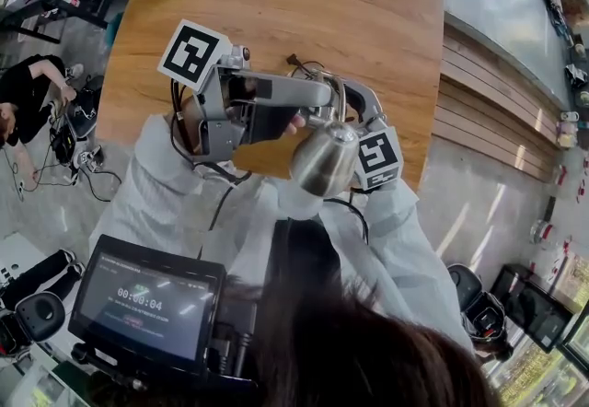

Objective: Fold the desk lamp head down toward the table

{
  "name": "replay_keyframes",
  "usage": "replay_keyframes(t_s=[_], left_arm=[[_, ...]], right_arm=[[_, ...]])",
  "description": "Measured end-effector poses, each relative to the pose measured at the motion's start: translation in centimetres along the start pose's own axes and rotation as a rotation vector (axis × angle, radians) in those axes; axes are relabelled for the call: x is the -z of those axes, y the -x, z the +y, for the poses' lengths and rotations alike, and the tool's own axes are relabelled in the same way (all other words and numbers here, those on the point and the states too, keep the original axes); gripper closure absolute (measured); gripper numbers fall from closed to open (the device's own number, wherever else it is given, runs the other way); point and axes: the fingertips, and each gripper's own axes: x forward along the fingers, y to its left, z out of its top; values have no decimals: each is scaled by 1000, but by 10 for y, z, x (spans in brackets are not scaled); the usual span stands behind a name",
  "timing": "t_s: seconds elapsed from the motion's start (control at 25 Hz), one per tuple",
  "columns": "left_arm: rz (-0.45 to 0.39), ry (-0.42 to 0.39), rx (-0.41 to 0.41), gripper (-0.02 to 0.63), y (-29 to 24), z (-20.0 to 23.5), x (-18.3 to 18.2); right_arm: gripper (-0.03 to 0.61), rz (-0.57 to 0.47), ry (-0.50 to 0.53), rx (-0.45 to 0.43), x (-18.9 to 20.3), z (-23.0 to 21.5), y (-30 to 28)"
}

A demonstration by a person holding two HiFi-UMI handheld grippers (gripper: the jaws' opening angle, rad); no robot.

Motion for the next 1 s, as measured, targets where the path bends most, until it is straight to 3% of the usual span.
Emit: replay_keyframes(t_s=[0.2, 0.4, 0.52, 0.68, 1.0], left_arm=[[9, 43, -23, 388, -1, 2, 0], [12, 47, -45, 403, -2, 1, 0], [3, 33, -42, 408, 0, 0, -1], [29, -6, -87, 421, 2, 2, 6], [44, -128, -156, 447, 9, 12, 23]], right_arm=[[468, -16, -40, -36, -3, 3, -1], [468, -13, -29, -64, 50, -4, 0], [468, -25, -54, -63, 42, -5, -1], [468, -12, -67, -71, -4, 0, -4], [466, -34, -104, -98, -1, -1, -6]])
